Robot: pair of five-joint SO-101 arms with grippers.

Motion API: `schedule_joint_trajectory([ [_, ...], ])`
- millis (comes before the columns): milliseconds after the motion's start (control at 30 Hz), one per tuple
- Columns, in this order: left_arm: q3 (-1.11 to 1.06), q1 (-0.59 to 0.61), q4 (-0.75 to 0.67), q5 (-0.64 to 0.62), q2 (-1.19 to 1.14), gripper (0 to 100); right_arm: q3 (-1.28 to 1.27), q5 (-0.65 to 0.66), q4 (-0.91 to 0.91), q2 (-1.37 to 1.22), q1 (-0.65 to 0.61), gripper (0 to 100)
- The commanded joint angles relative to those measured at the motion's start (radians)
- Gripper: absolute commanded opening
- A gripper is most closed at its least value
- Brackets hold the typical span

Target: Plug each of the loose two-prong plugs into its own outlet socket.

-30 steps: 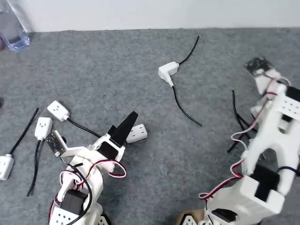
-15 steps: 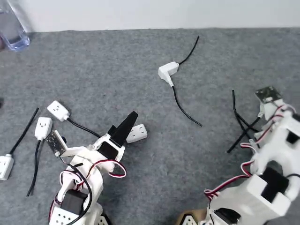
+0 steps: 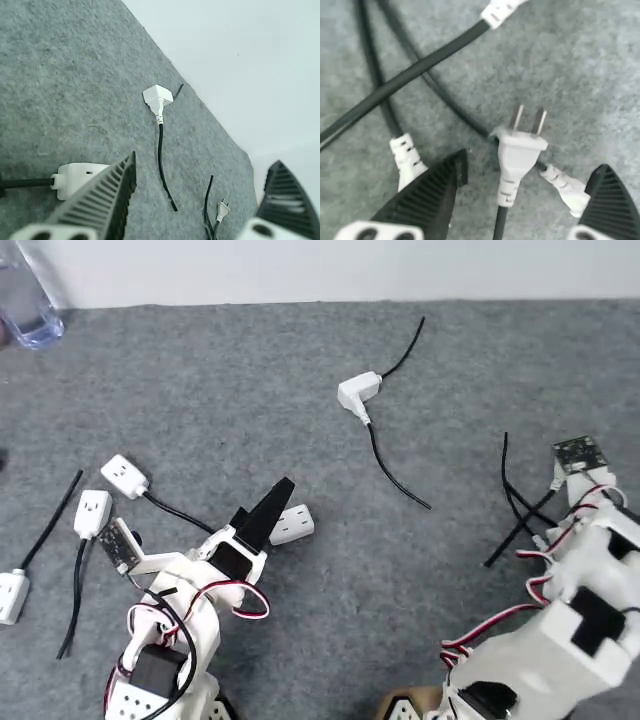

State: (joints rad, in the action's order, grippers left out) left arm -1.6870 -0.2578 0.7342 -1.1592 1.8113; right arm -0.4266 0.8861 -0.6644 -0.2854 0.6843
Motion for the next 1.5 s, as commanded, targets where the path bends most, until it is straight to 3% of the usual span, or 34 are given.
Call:
schedule_joint_trajectory([
  [0,0.004,0.0,-0.003,0.009,0.009,38,0.095,-0.032,0.012,-0.119,0.004,37.1],
  [100,0.004,-0.002,-0.003,0.009,0.009,38,0.123,-0.034,0.012,-0.142,0.001,32.2],
  [300,0.004,-0.002,-0.003,0.009,0.009,38,0.124,-0.034,-0.054,-0.096,-0.024,10.4],
  [400,0.004,-0.002,-0.003,0.009,0.009,38,0.124,-0.034,-0.09,-0.062,-0.044,4.6],
  [633,0.004,-0.002,-0.003,0.009,0.009,38,0.124,-0.034,-0.162,-0.013,-0.05,4.8],
  [800,0.004,-0.002,-0.003,0.009,0.009,38,0.12,-0.034,-0.222,0.042,-0.047,12.1],
  [867,0.004,-0.002,-0.003,0.009,0.009,38,0.118,-0.034,-0.223,0.053,-0.047,9.7],
  [933,0.004,-0.002,-0.003,0.009,0.009,38,0.118,-0.034,-0.219,0.056,-0.05,1.2],
  [1167,0.004,-0.002,-0.003,0.009,0.009,38,0.121,-0.035,-0.229,0.131,-0.053,0.7],
  [1467,0.004,-0.002,-0.002,0.009,0.009,38,0.203,-0.035,-0.532,0.507,-0.16,0.7],
])
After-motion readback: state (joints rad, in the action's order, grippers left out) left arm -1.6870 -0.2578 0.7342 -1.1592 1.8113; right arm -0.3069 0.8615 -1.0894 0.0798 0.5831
